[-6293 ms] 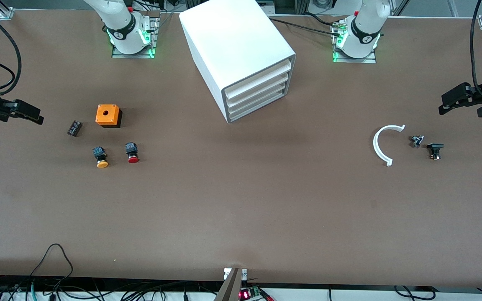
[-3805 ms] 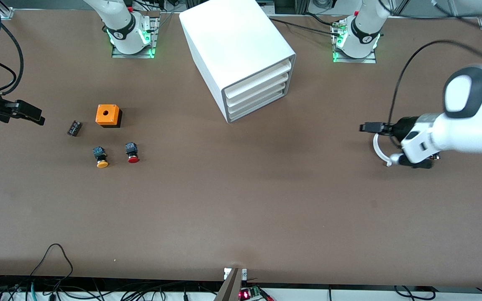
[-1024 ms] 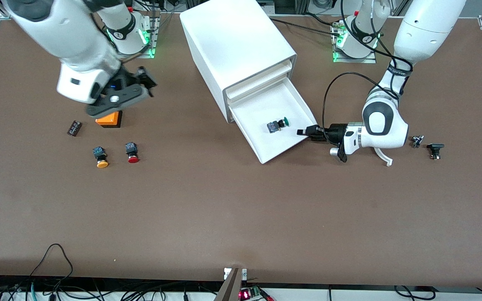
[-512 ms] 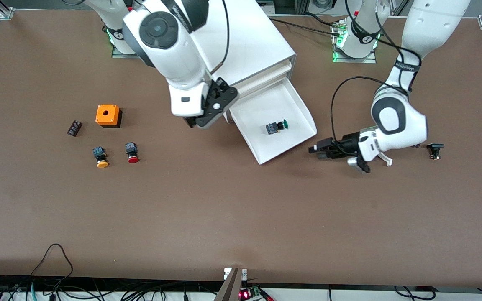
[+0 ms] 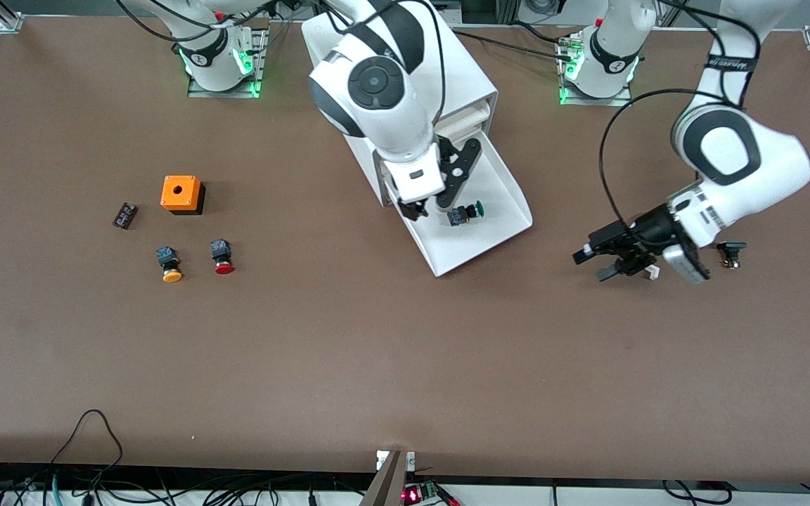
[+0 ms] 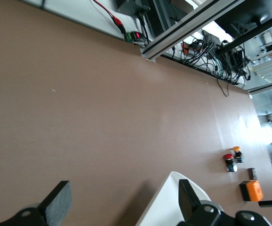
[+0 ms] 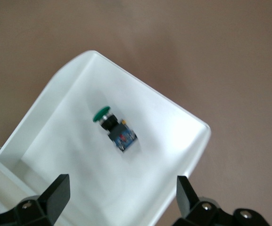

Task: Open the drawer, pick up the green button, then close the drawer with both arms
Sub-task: 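Lower the right gripper into the drawer while the left gripper withdraws, then grasp the green push button in the drawer with the right gripper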

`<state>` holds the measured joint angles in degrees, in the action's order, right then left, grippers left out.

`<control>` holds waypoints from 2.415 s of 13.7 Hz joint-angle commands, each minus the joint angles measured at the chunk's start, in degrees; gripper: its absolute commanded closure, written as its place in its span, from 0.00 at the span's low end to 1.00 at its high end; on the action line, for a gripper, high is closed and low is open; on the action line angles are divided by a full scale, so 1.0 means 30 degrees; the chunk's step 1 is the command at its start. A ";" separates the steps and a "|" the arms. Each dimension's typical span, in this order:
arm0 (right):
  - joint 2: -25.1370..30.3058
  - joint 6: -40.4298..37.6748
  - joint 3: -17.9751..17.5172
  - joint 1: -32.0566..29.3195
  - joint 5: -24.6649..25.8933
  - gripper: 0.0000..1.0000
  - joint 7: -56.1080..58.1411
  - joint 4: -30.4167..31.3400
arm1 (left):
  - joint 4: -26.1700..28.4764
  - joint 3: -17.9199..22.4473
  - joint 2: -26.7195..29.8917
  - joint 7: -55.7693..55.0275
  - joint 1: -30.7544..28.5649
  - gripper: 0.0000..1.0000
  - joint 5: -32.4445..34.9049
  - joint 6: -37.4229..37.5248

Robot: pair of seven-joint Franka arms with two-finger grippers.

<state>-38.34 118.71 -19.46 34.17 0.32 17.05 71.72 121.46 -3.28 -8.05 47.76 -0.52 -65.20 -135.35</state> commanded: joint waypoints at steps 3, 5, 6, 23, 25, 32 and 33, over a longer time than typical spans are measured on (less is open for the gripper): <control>-0.1926 0.0275 0.0186 0.0564 0.0156 0.00 0.6698 -0.1816 | -0.0461 -0.0050 0.3412 -0.2722 -0.0997 0.00 0.8563 0.1804; -0.2247 0.0216 0.0245 0.0856 0.1116 0.00 0.7266 -0.1816 | -0.2827 0.0126 0.3532 -0.6115 -0.1027 0.00 1.2516 0.4611; -0.2481 0.0245 0.0245 0.0944 0.1936 0.00 0.7325 -0.1787 | -0.4058 0.0127 0.3532 -0.8425 -0.0882 0.00 1.4305 0.6077; -0.4827 0.1416 0.0245 0.2615 0.5489 0.00 0.7385 -0.1875 | -0.8553 0.0097 0.3122 -1.9405 0.0146 0.00 2.2292 1.3271; -0.5002 0.1534 0.0245 0.2644 0.5489 0.00 0.7385 -0.1875 | -0.8553 0.0097 0.3122 -1.9405 0.0116 0.00 2.2292 1.3152; -0.5443 0.2441 0.0274 0.2790 0.5518 0.14 0.7590 -0.1875 | -0.8582 0.0097 0.3093 -1.9405 0.0087 0.00 2.2292 1.3123; -0.5443 0.2471 0.0274 0.2791 0.5547 0.17 0.7532 -0.1875 | -0.8582 0.0126 0.3093 -1.9405 0.0087 0.00 2.2292 1.3123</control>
<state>-53.00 125.42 -18.82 41.77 15.72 39.18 68.13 97.47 -2.83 2.16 -9.89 -0.17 0.12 -96.26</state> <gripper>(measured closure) 0.101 0.000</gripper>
